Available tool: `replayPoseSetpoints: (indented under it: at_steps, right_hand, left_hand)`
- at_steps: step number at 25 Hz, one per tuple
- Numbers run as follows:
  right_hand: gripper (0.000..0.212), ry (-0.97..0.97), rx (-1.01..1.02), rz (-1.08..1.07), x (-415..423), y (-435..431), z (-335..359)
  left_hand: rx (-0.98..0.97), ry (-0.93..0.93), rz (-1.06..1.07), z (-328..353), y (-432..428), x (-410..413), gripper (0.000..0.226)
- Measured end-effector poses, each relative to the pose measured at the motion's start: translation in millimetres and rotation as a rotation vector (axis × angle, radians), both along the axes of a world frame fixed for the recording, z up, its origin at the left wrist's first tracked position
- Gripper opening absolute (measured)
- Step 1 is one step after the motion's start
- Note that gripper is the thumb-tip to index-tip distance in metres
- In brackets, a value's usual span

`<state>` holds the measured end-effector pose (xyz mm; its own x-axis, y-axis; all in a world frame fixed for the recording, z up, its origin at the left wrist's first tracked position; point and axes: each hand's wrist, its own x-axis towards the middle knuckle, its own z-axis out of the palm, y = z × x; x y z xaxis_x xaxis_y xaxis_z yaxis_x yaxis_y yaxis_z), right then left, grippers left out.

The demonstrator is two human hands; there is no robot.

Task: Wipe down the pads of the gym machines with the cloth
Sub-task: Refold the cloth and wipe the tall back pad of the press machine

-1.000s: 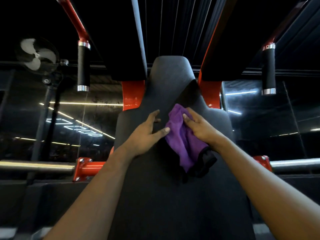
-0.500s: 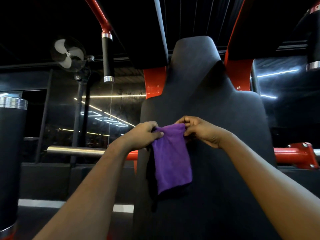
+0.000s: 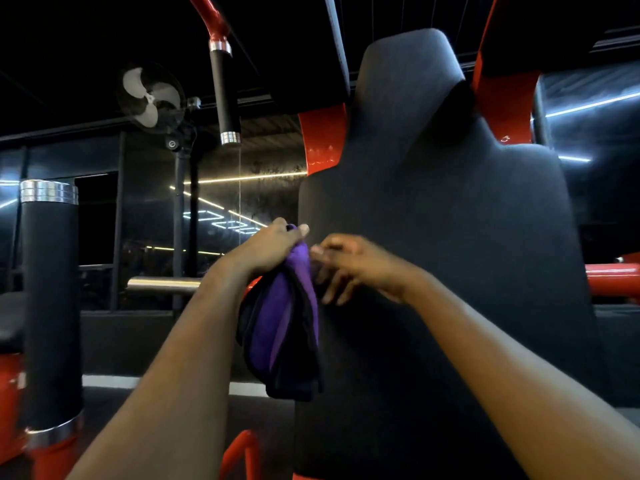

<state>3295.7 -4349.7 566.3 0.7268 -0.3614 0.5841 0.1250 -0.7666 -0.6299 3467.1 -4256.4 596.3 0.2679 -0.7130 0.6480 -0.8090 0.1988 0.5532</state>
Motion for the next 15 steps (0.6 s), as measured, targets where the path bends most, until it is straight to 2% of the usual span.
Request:
replayPoseSetpoints:
  at_steps: [2, 5, 6, 8, 10, 13, 15]
  right_hand:
    - [0.04, 0.091, 0.088, 0.075, 13, 12, -16]
    - [0.059, 0.015, 0.099, -0.008, 31, 15, -27]
    - [0.058, -0.01, 0.057, -0.073, 37, 16, -30]
    - [0.036, -0.096, -0.029, -0.224, 48, 18, -36]
    - [0.014, -0.253, -0.009, -0.36, 51, 13, -39]
    - [0.018, -0.453, 0.081, -0.571, 35, -5, -36]
    - [0.014, -0.559, 0.115, -0.653, 13, -19, -32]
  left_hand:
    - [0.071, 0.156, -0.1, -2, 6, 6, 0.066]
    - [0.131, 0.212, -0.122, -7, 23, 5, 0.022]
    - [0.143, 0.194, -0.091, -9, 27, 6, 0.01]
    - [0.17, 0.137, -0.024, -12, 32, 12, 0.015]
    - [0.125, 0.054, 0.071, -11, 36, 15, 0.019]
    - [-0.107, -0.118, 0.392, -12, 49, 24, 0.018]
    - [-0.302, -0.071, 0.551, -15, 58, 31, 0.026]
